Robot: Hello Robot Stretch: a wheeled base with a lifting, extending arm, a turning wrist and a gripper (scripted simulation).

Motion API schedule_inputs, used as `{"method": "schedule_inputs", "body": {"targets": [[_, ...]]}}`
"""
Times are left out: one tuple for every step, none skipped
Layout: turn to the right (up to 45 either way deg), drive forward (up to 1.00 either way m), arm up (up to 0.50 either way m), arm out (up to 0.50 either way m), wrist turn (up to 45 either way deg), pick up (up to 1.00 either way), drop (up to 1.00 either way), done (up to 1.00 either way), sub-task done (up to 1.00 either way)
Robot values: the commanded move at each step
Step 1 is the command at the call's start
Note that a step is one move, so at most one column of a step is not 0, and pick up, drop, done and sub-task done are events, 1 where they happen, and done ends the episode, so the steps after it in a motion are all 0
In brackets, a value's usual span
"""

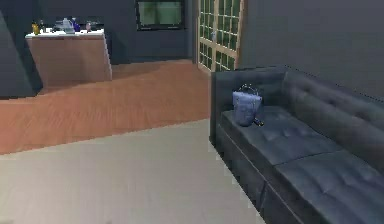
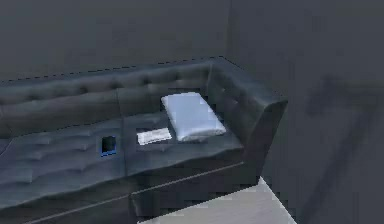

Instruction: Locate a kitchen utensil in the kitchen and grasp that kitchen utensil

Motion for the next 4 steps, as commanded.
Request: {"method": "schedule_inputs", "body": {"targets": [[-15.0, 0.00, 0.00, 0.00, 0.0, 0.00, 0.00, 0.00, 0.00], [0.0, 0.90, 0.00, 0.00, 0.0, 0.00, 0.00, 0.00, 0.00], [-24.0, 0.00, 0.00, 0.00, 0.0, 0.00, 0.00, 0.00, 0.00], [0.0, 1.00, 0.00, 0.00, 0.0, 0.00, 0.00, 0.00, 0.00]]}}
